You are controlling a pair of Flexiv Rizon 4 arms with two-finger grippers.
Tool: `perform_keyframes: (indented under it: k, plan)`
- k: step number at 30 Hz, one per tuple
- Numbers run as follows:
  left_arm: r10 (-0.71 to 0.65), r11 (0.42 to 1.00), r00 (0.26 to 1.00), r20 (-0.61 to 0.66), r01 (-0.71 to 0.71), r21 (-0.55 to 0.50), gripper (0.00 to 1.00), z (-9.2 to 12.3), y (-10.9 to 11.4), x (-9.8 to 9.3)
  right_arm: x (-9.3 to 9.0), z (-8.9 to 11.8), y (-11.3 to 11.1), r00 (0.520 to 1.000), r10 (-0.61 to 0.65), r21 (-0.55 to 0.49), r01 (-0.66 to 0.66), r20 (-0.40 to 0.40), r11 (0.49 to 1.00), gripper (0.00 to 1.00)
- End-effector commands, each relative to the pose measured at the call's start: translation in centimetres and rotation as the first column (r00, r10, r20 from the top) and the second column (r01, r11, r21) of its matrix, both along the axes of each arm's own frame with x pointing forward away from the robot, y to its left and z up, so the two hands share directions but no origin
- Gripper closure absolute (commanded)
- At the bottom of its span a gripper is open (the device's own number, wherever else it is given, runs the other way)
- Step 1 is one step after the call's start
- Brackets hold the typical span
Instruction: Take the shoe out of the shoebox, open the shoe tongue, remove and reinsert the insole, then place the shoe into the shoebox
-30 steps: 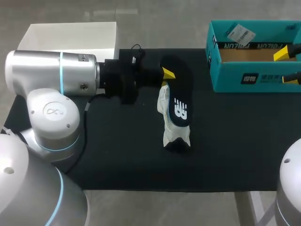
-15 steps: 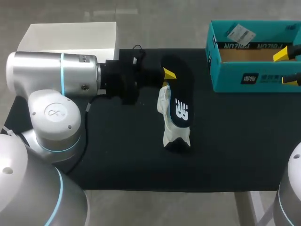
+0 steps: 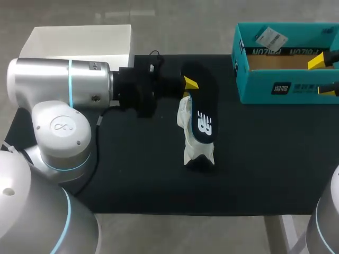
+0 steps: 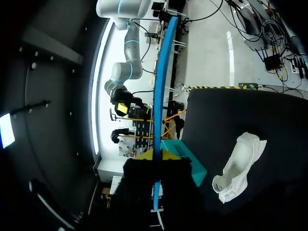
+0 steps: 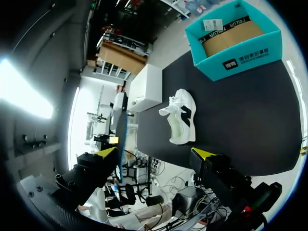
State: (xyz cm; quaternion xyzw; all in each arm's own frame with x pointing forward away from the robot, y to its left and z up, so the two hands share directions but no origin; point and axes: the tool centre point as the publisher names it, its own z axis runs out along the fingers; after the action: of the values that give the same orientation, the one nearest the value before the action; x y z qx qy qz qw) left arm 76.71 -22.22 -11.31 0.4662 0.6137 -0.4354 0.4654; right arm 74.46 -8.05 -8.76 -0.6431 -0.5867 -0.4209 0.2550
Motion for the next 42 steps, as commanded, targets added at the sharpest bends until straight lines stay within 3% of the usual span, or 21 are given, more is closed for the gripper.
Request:
perform_keyframes:
  k: [1,8,15,19,25,35,42]
  plan:
    - [0.007,1.0,0.999,-0.048,-0.007,0.008,1.0,-0.6,-0.4,0.2,-0.1,0.0,0.0,1.0,-0.002,-0.004,0.002,-0.002,1.0,0.0]
    - [0.13,0.99,0.97,-0.205,-0.116,0.081,1.0,-2.6,-1.3,0.1,-0.1,0.0,0.0,1.0,-0.002,-0.004,0.002,-0.002,1.0,0.0]
    - [0.215,0.974,0.915,-0.343,-0.172,0.15,1.0,-4.3,-0.5,0.1,-0.1,0.0,0.0,1.0,-0.002,-0.004,0.002,-0.002,1.0,0.0]
    - [0.288,0.951,0.869,-0.401,-0.212,0.224,1.0,-5.8,0.1,0.1,-0.1,0.0,0.0,1.0,-0.002,-0.004,0.002,-0.002,1.0,0.0]
    - [0.47,0.868,0.789,-0.395,-0.333,0.368,1.0,-7.6,1.1,-0.3,-0.1,0.0,0.0,1.0,-0.002,-0.004,0.002,-0.002,1.0,0.0]
    - [0.389,0.905,0.773,-0.502,-0.218,0.366,1.0,-10.2,2.8,-0.8,-0.1,0.0,0.0,1.0,-0.002,-0.004,0.002,-0.002,1.0,0.0]
    - [0.329,0.914,0.768,-0.55,-0.114,0.389,1.0,-11.8,2.5,-0.8,-0.1,0.0,0.0,1.0,-0.002,-0.004,0.002,-0.002,1.0,0.0]
